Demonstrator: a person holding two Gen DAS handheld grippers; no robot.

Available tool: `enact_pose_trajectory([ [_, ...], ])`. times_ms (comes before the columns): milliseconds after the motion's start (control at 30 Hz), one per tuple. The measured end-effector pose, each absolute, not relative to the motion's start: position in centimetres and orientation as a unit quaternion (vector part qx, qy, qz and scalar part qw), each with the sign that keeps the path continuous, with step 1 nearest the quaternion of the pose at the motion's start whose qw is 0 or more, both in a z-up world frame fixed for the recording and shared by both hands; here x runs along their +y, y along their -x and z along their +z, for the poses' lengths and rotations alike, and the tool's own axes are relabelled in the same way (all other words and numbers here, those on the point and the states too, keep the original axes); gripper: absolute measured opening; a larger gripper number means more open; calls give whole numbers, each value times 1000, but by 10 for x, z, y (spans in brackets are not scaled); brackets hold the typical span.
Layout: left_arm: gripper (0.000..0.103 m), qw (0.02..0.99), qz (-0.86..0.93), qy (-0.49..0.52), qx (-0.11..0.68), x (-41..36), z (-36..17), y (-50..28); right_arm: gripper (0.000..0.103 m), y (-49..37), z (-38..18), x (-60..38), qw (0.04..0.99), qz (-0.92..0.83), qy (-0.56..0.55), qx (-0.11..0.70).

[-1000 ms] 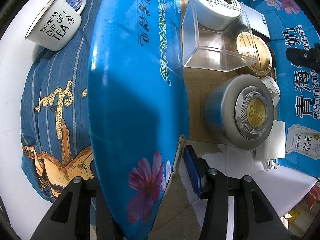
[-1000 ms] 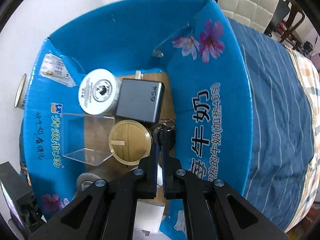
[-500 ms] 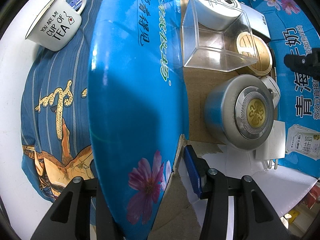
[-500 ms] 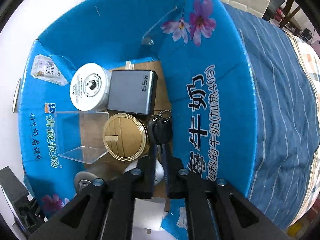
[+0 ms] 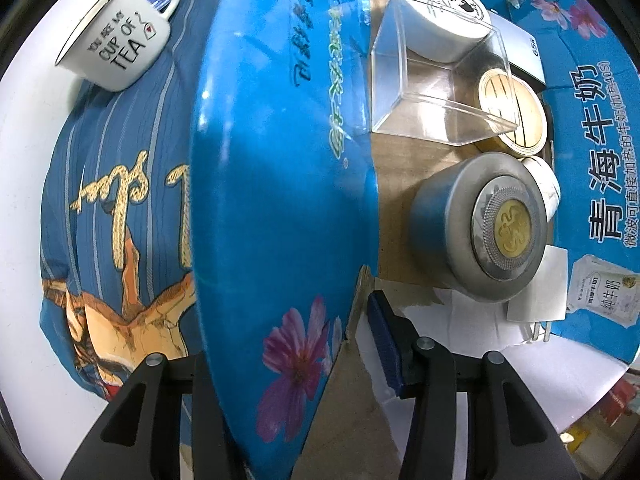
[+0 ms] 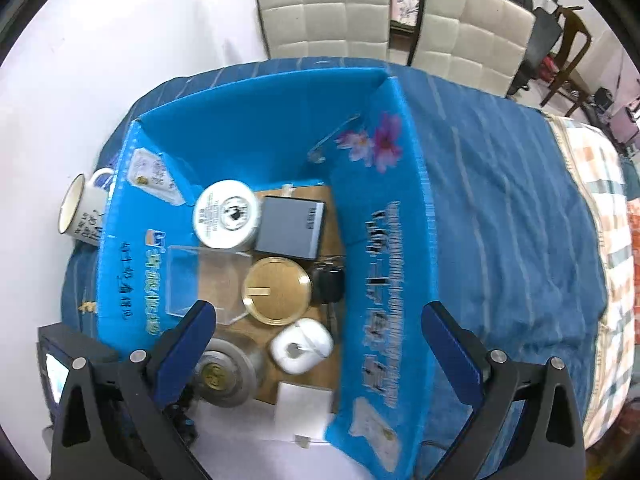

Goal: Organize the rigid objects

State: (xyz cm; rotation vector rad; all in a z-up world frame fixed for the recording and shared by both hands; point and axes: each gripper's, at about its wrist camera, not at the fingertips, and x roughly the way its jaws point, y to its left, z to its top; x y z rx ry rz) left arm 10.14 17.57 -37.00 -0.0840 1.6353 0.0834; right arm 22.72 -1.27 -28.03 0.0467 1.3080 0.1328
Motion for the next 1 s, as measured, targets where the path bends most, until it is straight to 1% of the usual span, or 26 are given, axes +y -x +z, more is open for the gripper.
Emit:
enact_pose_trajectory([
  [200,44,697,50,33,714,178,-345,-97,103,-217,-278,-42,782,39,-36,622],
  [233,46,701,54,39,710,180,-338,-98,103,-215,-279,-47,780,38,-39,624],
  [267,59,703,56,43,707,181,-333,-97,103,-213,-279,-50,779,39,-43,624],
  [300,68,708,57,49,703,181,-326,-98,103,-210,-278,-53,778,38,-45,625],
  [333,74,713,58,56,697,183,-318,-99,103,-207,-276,-56,778,39,-44,626],
  [400,95,726,61,58,683,185,-301,-99,103,-200,-270,-60,780,41,-48,622],
  [433,97,732,63,55,676,185,-293,-99,103,-196,-266,-61,782,44,-48,620],
  [667,97,787,87,44,609,182,-209,-91,103,-161,-216,-79,796,70,-74,597],
  [1000,97,829,106,74,544,168,-100,-49,103,-104,-108,-101,819,130,-106,548],
])
